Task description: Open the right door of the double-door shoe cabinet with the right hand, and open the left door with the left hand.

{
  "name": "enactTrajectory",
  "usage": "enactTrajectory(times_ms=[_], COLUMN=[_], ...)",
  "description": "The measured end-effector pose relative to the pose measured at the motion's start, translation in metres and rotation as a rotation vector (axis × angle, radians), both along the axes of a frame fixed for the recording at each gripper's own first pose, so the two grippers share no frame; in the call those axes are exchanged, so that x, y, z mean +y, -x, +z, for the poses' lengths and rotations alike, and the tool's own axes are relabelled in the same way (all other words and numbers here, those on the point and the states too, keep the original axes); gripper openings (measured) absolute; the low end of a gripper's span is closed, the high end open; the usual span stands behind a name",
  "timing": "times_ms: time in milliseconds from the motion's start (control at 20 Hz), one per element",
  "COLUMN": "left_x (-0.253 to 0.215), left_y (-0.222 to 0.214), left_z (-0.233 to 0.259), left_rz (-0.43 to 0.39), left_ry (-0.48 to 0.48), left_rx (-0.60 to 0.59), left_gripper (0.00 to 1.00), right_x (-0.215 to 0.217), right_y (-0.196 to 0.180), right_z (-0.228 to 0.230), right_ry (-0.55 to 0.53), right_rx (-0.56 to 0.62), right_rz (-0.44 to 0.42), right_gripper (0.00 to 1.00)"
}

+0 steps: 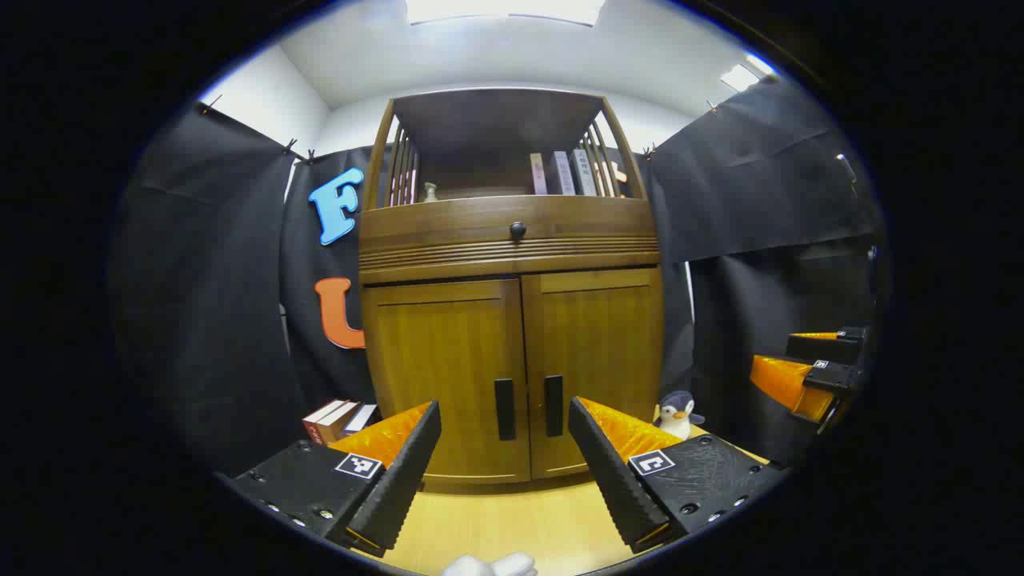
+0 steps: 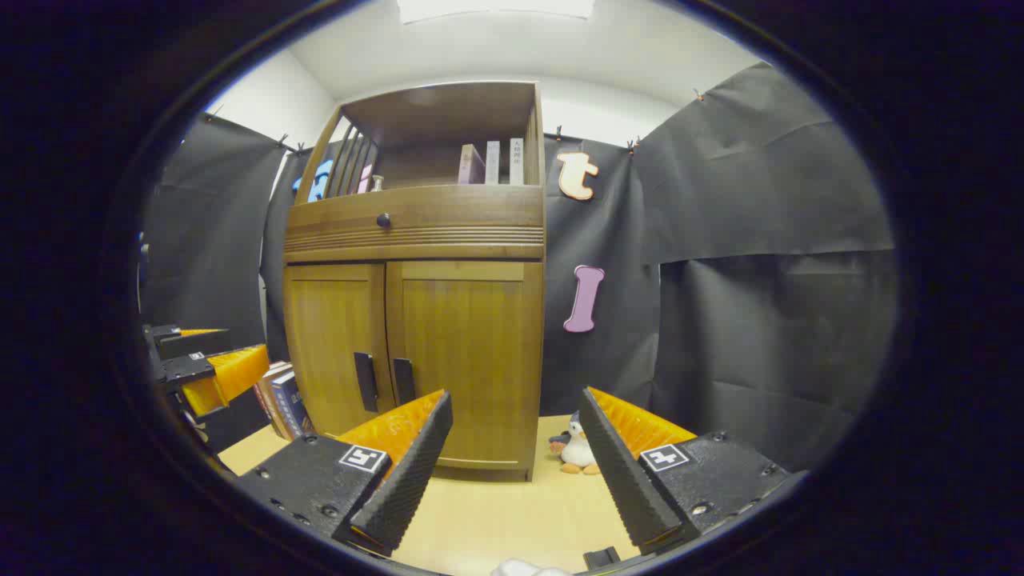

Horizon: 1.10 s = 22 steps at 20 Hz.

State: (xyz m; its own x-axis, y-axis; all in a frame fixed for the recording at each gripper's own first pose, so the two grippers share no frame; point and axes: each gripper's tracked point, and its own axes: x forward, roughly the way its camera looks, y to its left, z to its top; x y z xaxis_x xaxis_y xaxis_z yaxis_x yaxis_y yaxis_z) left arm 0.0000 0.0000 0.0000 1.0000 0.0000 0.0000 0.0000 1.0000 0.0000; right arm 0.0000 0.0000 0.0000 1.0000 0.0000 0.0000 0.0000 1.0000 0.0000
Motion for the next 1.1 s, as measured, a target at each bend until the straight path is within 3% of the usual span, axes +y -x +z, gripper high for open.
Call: enactTrajectory(times_ms=[1100], left_x=[0.037], left_y=[0.003], left_z=[0.0], left_rz=[0.049], left_ry=[-0.001], left_rx=[-0.006], left_gripper=[0.96], right_x=[0.021], right_y=[-0.022], right_z=[-0.018], right_ry=[0.003], right_rx=[0.033], right_rz=[0.003], right_gripper=[1.0])
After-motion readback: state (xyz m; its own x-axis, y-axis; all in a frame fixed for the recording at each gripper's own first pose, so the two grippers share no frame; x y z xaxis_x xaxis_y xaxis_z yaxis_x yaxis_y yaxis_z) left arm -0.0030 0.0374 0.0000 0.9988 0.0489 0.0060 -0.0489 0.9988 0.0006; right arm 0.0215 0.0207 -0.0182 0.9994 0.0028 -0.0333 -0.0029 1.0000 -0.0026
